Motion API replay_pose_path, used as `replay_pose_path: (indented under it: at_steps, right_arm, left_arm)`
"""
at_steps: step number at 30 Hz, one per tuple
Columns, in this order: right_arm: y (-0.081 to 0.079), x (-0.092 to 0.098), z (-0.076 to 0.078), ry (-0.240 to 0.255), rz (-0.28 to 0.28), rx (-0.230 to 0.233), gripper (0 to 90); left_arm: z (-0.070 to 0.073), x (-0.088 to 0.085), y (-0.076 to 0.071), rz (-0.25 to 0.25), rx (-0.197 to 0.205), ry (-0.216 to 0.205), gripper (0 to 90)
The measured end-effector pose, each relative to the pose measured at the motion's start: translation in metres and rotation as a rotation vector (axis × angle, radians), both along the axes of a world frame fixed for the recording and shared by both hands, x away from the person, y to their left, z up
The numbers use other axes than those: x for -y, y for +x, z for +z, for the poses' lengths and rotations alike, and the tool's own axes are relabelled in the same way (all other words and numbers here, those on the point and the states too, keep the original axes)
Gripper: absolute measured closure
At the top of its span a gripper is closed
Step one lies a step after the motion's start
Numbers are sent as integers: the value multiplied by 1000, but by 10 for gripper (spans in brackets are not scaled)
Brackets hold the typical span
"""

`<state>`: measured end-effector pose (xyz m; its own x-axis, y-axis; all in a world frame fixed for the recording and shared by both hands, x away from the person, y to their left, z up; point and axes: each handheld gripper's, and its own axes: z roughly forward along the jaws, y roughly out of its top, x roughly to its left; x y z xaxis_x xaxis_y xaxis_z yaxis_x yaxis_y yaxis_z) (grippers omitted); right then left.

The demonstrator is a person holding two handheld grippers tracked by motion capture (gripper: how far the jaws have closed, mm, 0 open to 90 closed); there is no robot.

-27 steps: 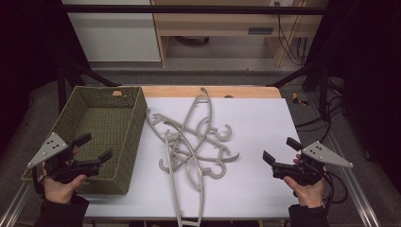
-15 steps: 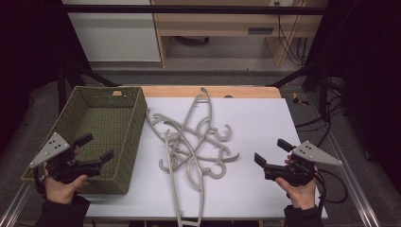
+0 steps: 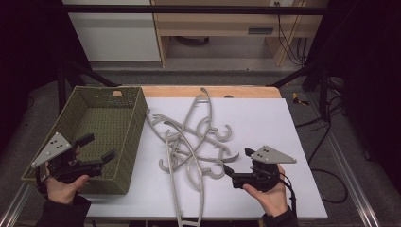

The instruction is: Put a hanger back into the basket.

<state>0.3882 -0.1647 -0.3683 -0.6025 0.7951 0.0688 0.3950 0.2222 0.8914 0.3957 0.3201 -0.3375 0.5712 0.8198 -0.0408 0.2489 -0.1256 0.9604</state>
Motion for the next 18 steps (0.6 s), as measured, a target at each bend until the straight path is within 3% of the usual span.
replay_pose_path:
  at_steps: [7,8,10,11,15,18]
  right_arm:
    - [3,-30,-18,-74,40,-110,209]
    - [5,-38,-25,-88,47,-144,222]
    - [6,-40,-28,-103,53,-151,235]
    - [6,-47,-35,-119,58,-181,250]
    - [8,-61,-49,-168,82,-227,291]
    - [8,-68,-55,-177,83,-255,318]
  left_arm:
    - [0,4,0,-9,3,13,47]
    - [0,4,0,-9,2,15,47]
    - [0,4,0,-11,1,17,47]
    - [0,4,1,-11,-1,17,47]
    - [0,5,0,-13,1,19,47]
    - [0,5,0,-13,4,17,48]
